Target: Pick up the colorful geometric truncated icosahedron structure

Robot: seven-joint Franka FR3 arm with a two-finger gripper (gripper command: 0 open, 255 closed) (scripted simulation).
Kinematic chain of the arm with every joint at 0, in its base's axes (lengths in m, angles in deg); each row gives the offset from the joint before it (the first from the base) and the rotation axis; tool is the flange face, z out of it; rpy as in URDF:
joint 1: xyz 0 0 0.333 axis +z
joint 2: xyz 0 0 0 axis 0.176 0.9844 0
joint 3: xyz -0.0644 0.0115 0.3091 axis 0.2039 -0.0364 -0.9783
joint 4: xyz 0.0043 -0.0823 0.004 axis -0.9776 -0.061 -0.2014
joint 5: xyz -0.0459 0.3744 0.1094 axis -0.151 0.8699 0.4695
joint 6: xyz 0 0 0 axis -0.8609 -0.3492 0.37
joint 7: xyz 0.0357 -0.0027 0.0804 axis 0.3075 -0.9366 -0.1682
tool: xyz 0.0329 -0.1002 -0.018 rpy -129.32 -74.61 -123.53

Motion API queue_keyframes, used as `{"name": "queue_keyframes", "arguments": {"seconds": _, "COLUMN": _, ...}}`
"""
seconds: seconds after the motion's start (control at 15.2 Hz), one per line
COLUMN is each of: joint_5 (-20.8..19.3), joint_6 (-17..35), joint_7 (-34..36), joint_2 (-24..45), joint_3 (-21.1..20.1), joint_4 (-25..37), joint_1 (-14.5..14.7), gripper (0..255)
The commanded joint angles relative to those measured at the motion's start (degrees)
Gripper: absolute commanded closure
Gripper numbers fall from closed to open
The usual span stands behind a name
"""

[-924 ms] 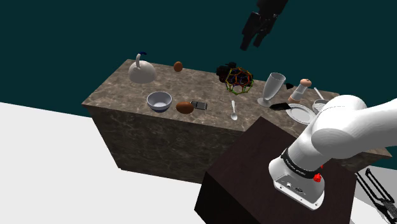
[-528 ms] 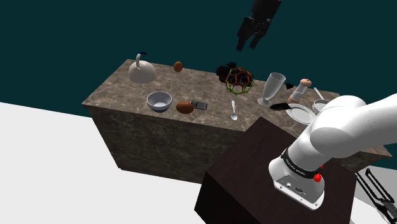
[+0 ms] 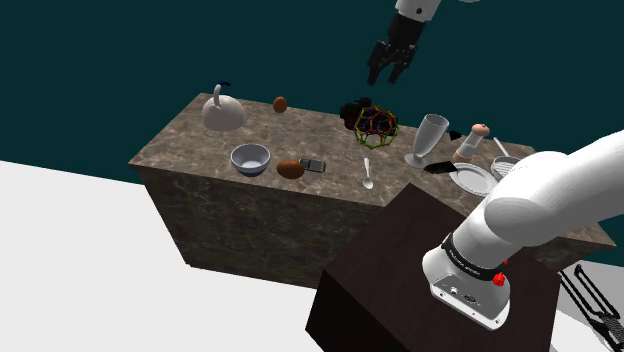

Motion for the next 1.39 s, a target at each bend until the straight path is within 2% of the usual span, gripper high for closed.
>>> {"name": "queue_keyframes", "arguments": {"seconds": 0.0, "joint_5": 0.41, "joint_6": 2.04, "joint_7": -0.59, "joint_2": 4.23, "joint_3": 1.37, "joint_4": 1.83, "joint_1": -0.45, "gripper": 0}}
{"name": "queue_keyframes", "arguments": {"seconds": 0.59, "joint_5": 4.40, "joint_6": 8.18, "joint_7": -5.60, "joint_2": 20.65, "joint_3": 7.96, "joint_4": 9.48, "joint_1": -3.16, "gripper": 0}}
{"name": "queue_keyframes", "arguments": {"seconds": 0.99, "joint_5": 9.52, "joint_6": 10.06, "joint_7": -9.60, "joint_2": 32.45, "joint_3": 11.16, "joint_4": 16.76, "joint_1": -5.79, "gripper": 0}}
{"name": "queue_keyframes", "arguments": {"seconds": 1.32, "joint_5": 14.37, "joint_6": 10.17, "joint_7": -12.56, "joint_2": 42.57, "joint_3": 12.47, "joint_4": 24.18, "joint_1": -9.24, "gripper": 0}}
